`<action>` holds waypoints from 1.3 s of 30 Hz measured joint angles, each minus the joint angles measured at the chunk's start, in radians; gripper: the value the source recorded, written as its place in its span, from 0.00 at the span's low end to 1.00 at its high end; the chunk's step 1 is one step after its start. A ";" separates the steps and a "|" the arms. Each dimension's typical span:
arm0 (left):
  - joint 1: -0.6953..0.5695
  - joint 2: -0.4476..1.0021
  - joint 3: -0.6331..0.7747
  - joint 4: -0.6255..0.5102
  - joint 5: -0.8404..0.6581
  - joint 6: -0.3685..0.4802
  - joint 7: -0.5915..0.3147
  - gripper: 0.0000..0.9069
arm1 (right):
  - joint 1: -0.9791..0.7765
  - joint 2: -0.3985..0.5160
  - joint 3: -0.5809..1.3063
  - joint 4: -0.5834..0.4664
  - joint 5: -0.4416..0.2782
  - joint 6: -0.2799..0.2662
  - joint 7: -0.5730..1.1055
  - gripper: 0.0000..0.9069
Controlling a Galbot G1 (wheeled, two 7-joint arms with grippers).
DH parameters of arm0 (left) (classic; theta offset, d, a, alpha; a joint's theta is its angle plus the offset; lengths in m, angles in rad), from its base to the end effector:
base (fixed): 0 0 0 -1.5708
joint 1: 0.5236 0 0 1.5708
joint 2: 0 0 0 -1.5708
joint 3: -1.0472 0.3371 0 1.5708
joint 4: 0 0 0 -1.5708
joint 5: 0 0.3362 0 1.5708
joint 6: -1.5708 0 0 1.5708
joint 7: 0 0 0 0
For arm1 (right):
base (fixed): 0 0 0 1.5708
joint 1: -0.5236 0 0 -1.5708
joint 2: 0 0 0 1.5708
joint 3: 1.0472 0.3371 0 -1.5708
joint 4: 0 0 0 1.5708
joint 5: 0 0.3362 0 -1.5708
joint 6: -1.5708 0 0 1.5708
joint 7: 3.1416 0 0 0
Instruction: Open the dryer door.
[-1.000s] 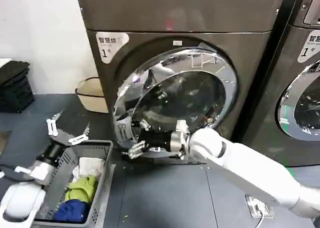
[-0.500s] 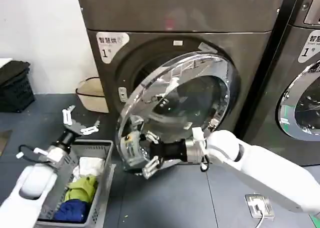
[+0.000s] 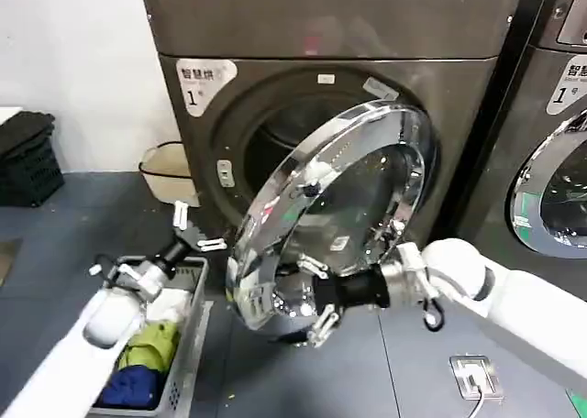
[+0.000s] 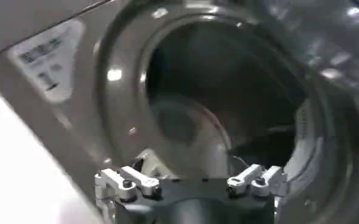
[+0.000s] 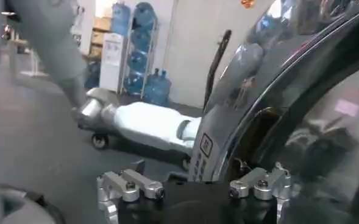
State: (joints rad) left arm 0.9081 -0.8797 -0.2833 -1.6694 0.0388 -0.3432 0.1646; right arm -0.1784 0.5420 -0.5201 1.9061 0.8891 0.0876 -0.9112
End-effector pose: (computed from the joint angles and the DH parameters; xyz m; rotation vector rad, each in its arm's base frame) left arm 0.3613 0.1324 -0.2372 0.6629 2.4669 0.9809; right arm 0.3718 -0.0525 -0.1053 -2.2660 1.9866 -0.5101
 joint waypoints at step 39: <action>-0.214 -0.072 0.372 0.009 -0.091 -0.134 0.031 1.00 | -1.820 0.376 2.187 0.165 -0.103 0.221 0.173 1.00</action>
State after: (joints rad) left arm 0.6939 -0.9520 0.0882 -1.6608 -0.0518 -0.4772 0.1960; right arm -1.9985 0.9180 1.6666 2.0713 0.7862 0.3089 -0.7378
